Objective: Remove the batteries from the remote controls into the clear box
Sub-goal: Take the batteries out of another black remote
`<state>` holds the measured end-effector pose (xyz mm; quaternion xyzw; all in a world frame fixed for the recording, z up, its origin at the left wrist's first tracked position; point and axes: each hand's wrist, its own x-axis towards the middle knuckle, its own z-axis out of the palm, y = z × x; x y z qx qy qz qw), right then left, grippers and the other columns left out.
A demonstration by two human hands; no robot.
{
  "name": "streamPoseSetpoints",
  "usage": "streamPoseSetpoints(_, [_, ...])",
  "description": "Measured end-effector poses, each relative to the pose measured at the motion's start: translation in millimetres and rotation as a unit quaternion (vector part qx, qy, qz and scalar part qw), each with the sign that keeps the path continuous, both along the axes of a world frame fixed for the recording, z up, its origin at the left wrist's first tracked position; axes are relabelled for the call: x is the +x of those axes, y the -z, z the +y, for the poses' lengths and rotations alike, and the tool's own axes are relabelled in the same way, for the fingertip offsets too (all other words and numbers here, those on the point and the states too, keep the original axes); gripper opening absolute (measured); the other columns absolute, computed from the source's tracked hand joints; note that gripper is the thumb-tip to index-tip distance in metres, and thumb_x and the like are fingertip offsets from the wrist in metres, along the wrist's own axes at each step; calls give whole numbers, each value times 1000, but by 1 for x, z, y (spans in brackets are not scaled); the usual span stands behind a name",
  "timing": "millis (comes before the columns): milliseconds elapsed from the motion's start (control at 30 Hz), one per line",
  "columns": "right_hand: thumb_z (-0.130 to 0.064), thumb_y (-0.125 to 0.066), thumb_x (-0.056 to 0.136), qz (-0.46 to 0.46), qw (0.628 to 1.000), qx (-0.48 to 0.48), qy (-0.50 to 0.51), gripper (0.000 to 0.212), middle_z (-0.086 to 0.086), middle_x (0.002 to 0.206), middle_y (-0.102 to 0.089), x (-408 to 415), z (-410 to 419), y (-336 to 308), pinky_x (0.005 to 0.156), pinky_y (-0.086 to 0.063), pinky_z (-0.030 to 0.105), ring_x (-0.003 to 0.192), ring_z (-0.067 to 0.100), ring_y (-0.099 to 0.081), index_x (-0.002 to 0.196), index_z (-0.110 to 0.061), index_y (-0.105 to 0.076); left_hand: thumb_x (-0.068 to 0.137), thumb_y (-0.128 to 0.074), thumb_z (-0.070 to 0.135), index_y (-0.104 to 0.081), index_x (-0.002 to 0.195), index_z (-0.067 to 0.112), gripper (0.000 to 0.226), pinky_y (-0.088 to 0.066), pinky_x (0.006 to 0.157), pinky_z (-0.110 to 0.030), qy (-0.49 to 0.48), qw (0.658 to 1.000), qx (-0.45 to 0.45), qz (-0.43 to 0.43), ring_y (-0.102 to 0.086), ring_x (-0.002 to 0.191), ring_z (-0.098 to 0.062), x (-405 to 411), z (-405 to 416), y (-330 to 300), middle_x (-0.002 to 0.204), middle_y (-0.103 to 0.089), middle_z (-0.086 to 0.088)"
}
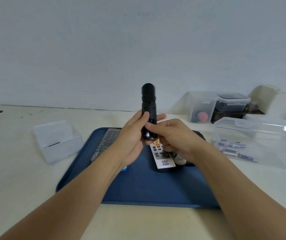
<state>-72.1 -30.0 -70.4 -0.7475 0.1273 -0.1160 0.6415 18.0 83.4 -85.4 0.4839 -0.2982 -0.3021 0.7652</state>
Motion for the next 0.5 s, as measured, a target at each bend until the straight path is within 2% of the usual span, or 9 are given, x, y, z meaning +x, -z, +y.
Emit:
streamPoseSetpoints(67, [-36, -75, 87, -23, 992, -118, 45, 35, -4, 55, -67, -1, 7, -2, 39, -31, 12, 37, 2, -42, 64, -9, -74, 110, -36, 34, -58, 130, 19, 34, -52, 67, -30, 8, 1000, 1, 21, -71, 87, -16, -3, 1, -1, 107, -74, -6])
streamPoseSetpoints(133, [-35, -84, 77, -72, 960, -239, 127, 33, -3, 50, -64, -2, 5, -3, 45, -37, 11, 42, -4, -50, 62, -8, -73, 110, -34, 34, -59, 126, 16, 35, -57, 76, -37, 6, 996, -24, 83, -67, 80, -18, -2, 1, -3, 93, -68, -7])
streamPoseSetpoints(200, [-28, -88, 71, -160, 933, -268, 178, 25, -2, 59, -67, -3, 3, -6, 51, -41, 13, 50, -2, -53, 67, -13, -69, 110, -36, 36, -58, 129, 15, 36, -59, 83, -43, -8, 989, -37, 145, -64, 80, -19, -1, 0, -5, 92, -64, -8])
streamPoseSetpoints(267, [-17, -84, 73, -225, 913, -297, 168, 20, -7, 72, -68, -4, 5, -9, 53, -37, 13, 53, 2, -49, 74, -17, -65, 110, -37, 36, -55, 137, 16, 39, -55, 84, -42, -15, 985, -37, 167, -59, 88, -22, -1, -1, -6, 105, -63, -12])
streamPoseSetpoints(333, [-9, -78, 77, -241, 905, -326, 130, 18, -11, 78, -68, -4, 8, -6, 53, -33, 12, 50, 7, -43, 79, -19, -64, 111, -34, 34, -55, 141, 20, 39, -50, 81, -37, -12, 985, -38, 166, -55, 94, -23, -4, -2, -7, 119, -61, -13])
streamPoseSetpoints(433, [-3, -74, 79, -235, 900, -349, 112, 19, -11, 76, -66, -3, 10, -2, 53, -32, 10, 50, 3, -45, 80, -18, -64, 111, -33, 32, -56, 140, 23, 38, -54, 84, -35, -13, 988, -38, 149, -60, 80, -17, -5, -3, -6, 113, -62, -8])
streamPoseSetpoints(500, [0, -74, 79, -241, 898, -351, 111, 21, -10, 77, -67, -2, 11, 0, 55, -34, 7, 56, -3, -52, 80, -19, -63, 111, -33, 31, -56, 140, 24, 37, -56, 89, -37, -5, 989, -43, 144, -62, 87, -18, -5, -3, -5, 111, -63, -6])
